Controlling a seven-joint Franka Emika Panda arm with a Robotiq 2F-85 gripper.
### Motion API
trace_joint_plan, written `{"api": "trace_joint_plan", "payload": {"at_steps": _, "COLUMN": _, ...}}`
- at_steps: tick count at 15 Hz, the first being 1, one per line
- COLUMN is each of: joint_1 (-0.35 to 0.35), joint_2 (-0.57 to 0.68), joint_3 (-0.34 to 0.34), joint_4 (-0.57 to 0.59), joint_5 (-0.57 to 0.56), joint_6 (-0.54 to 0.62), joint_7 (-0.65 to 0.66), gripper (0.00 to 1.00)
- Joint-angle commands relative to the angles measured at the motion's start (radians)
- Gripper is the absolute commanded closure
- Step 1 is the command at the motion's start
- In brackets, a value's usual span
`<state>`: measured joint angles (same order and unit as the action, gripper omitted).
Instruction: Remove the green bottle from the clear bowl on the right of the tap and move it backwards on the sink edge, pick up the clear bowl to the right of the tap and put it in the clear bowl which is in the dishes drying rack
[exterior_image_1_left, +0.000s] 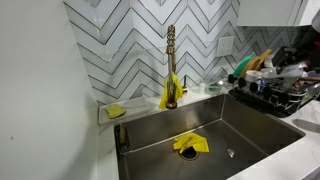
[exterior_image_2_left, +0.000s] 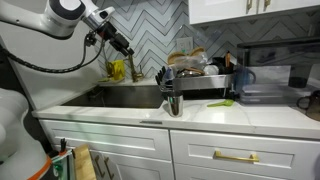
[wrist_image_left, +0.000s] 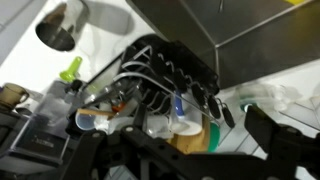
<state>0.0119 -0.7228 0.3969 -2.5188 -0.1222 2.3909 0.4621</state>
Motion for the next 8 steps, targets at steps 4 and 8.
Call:
{"api": "trace_joint_plan", "payload": {"at_steps": 4, "joint_1": -0.017, "joint_2": 0.388, "joint_3": 0.043, "joint_4": 0.292, "joint_5": -0.033, "joint_6": 0.158, "joint_7": -0.012, "gripper": 0.0}}
{"api": "trace_joint_plan", "payload": {"at_steps": 8, "joint_1": 0.022, "joint_2": 0.432, "joint_3": 0.002, "joint_4": 0.316, "joint_5": -0.072, "joint_6": 0.152, "joint_7": 0.01, "gripper": 0.0}}
